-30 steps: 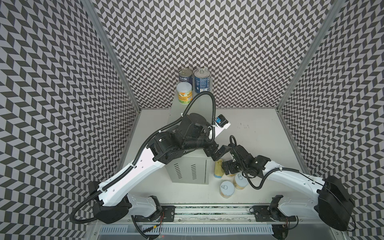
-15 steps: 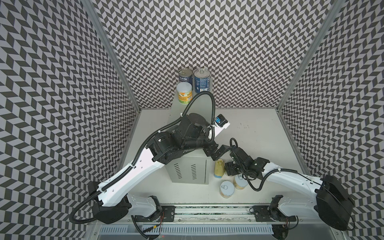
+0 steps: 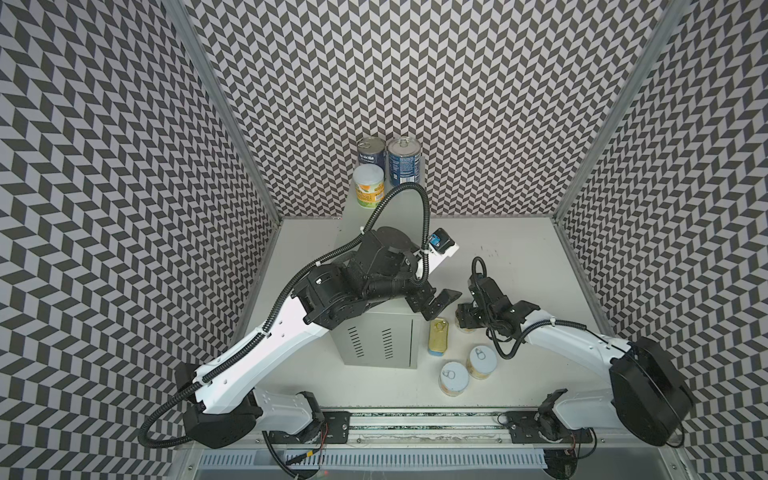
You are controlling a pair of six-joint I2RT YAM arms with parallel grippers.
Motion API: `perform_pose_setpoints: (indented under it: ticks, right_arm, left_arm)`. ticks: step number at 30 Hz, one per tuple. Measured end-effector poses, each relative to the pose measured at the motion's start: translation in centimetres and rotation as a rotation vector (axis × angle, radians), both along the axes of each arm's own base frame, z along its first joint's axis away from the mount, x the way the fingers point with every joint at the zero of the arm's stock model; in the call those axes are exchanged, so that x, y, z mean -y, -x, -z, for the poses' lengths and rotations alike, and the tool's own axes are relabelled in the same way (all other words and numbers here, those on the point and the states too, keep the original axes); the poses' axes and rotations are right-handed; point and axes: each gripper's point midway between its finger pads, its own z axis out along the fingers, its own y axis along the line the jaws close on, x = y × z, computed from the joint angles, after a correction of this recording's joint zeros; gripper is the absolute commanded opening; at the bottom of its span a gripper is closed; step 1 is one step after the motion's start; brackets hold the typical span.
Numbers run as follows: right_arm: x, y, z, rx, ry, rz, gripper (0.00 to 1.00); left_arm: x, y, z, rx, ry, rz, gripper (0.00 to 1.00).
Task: Place and organize the canned foods onto the counter
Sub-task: 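Close the right gripper on the round silver-lidded can beside the sardine tin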
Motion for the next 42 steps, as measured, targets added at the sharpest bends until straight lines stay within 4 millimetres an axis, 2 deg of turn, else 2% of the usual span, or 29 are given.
perform_pose_setpoints:
  ticks: [4,7,12,17,22,28,38,42]
  right_arm:
    - [0.1,-2.3,-0.2,0.026,0.013,0.010,0.87]
    - [-0.4,-3.1,-0.6,0.049,0.012,-0.004,0.94]
    - [-0.4,-3.2,-0.4,0.059,0.013,-0.012,0.97]
    - [0.2,-2.4,0.9,0.039,0.030,-0.011,0.98]
    - [0.6,-1.8,1.8,0.031,0.045,-0.008,0.94]
    - [0.2,-2.3,1.6,0.078,0.041,-0.012,0.87]
    - [0.1,-2.8,0.7,0.122,0.042,-0.025,0.71]
    - [0.2,-2.6,-0.8,0.134,0.051,-0.044,0.69]
  left_arm:
    - [0.0,0.0,0.4,-0.001,-0.008,0.002,1.00]
    - [0.1,0.0,0.6,-0.001,-0.012,0.004,1.00]
    - [0.3,-0.1,0.7,0.003,-0.009,0.009,1.00]
    - [0.4,0.0,0.5,0.006,0.001,0.016,1.00]
    - [0.5,0.0,0.4,0.005,0.006,0.022,1.00]
    - [0.5,0.0,0.4,0.007,0.008,0.023,1.00]
    - [-0.1,0.1,0.1,0.015,0.014,0.005,1.00]
    - [-1.1,0.0,-0.5,0.026,0.020,-0.033,1.00]
